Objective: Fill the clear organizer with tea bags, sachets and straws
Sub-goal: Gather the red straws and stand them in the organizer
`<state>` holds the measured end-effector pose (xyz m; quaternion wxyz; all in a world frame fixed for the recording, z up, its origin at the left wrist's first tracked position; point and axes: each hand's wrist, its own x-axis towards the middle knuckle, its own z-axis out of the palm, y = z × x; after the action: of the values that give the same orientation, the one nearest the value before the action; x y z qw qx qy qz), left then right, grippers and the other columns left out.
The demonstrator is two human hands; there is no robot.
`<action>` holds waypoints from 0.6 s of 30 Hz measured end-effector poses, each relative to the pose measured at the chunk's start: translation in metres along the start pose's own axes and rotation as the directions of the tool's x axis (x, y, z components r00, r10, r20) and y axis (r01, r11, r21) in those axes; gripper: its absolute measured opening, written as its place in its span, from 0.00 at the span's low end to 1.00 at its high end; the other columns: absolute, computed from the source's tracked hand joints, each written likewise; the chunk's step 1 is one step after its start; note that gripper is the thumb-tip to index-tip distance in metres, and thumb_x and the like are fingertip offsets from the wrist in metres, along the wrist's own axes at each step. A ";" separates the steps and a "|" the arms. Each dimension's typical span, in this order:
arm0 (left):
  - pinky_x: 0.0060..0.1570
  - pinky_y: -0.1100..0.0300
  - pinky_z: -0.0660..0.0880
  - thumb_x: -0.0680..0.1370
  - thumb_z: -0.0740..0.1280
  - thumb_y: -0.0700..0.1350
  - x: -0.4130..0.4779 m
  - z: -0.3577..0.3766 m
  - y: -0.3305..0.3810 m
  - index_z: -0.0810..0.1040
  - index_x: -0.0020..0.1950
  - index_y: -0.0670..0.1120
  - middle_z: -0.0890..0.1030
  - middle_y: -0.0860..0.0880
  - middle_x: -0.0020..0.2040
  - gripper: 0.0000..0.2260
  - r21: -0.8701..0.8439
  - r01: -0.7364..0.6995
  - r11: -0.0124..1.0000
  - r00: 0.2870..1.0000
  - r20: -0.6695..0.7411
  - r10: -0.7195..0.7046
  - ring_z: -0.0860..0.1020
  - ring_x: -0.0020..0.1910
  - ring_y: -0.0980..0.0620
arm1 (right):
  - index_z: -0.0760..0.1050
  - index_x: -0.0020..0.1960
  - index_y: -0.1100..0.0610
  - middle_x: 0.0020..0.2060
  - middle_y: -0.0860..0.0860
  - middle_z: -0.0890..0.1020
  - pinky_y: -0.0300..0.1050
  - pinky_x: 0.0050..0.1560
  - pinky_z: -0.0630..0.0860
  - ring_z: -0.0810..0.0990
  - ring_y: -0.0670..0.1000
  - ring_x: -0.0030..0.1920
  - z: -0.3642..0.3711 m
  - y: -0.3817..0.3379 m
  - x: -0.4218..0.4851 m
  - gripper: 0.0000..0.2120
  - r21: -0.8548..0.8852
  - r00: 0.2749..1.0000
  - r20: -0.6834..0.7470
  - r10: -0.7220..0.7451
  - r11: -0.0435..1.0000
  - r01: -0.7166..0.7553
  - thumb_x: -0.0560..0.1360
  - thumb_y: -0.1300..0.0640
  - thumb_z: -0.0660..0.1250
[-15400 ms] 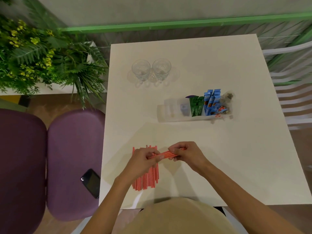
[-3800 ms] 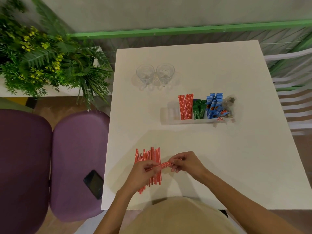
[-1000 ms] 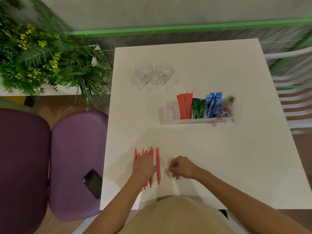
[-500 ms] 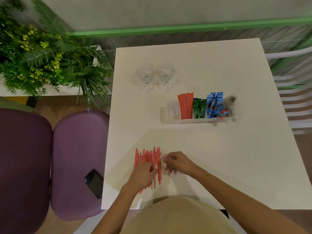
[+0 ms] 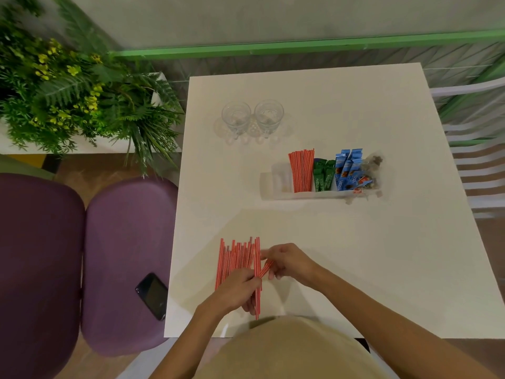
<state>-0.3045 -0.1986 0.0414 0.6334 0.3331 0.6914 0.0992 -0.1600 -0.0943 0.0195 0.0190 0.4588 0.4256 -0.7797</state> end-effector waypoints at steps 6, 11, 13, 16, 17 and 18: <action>0.36 0.49 0.78 0.75 0.59 0.43 0.001 -0.003 0.008 0.69 0.30 0.45 0.73 0.50 0.27 0.13 0.219 -0.030 0.975 0.999 -0.022 0.035 0.75 0.24 0.54 | 0.82 0.45 0.63 0.32 0.55 0.80 0.42 0.35 0.74 0.80 0.51 0.32 -0.001 0.008 -0.005 0.09 -0.063 0.998 0.011 -0.059 0.996 0.060 0.71 0.58 0.74; 0.25 0.62 0.70 0.79 0.59 0.43 0.001 0.000 0.015 0.73 0.32 0.44 0.76 0.49 0.26 0.15 0.199 -0.054 0.978 0.997 -0.041 0.063 0.75 0.21 0.54 | 0.80 0.45 0.68 0.33 0.59 0.79 0.42 0.34 0.75 0.79 0.52 0.32 0.003 0.004 -0.006 0.15 -0.004 0.995 -0.013 -0.096 0.995 0.096 0.71 0.55 0.75; 0.26 0.60 0.72 0.80 0.58 0.48 0.002 0.001 0.016 0.76 0.37 0.42 0.77 0.49 0.27 0.16 0.207 -0.073 0.976 0.995 -0.044 0.084 0.75 0.22 0.52 | 0.81 0.46 0.68 0.34 0.62 0.80 0.42 0.34 0.76 0.80 0.53 0.33 0.002 0.002 -0.005 0.13 -0.034 0.990 -0.029 -0.138 0.990 0.137 0.71 0.57 0.75; 0.28 0.54 0.75 0.82 0.55 0.50 0.003 0.004 0.019 0.75 0.39 0.47 0.75 0.50 0.26 0.16 0.234 -0.117 0.965 0.991 -0.040 0.129 0.76 0.22 0.48 | 0.81 0.44 0.67 0.33 0.62 0.81 0.43 0.35 0.77 0.80 0.53 0.32 -0.002 0.000 -0.002 0.06 -0.054 0.983 -0.058 -0.175 0.984 0.172 0.71 0.64 0.73; 0.27 0.55 0.74 0.82 0.55 0.51 0.004 0.005 0.019 0.75 0.40 0.50 0.75 0.50 0.27 0.15 0.223 -0.122 0.967 0.990 -0.047 0.136 0.76 0.22 0.48 | 0.81 0.44 0.68 0.33 0.62 0.82 0.43 0.36 0.77 0.80 0.53 0.31 -0.003 -0.002 -0.002 0.05 -0.059 0.982 -0.068 -0.177 0.983 0.173 0.71 0.65 0.73; 0.25 0.56 0.74 0.82 0.55 0.51 0.005 0.005 0.019 0.76 0.42 0.50 0.75 0.50 0.28 0.14 0.188 -0.124 0.974 0.988 -0.063 0.138 0.75 0.22 0.51 | 0.81 0.44 0.67 0.33 0.62 0.82 0.43 0.36 0.78 0.80 0.53 0.31 -0.005 -0.005 -0.001 0.04 -0.064 0.981 -0.077 -0.178 0.983 0.173 0.71 0.66 0.72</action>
<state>-0.2930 -0.1830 0.0472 0.5654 0.4309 0.6976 0.0890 -0.1579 -0.0885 0.0225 -0.0545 0.4505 0.4868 -0.7464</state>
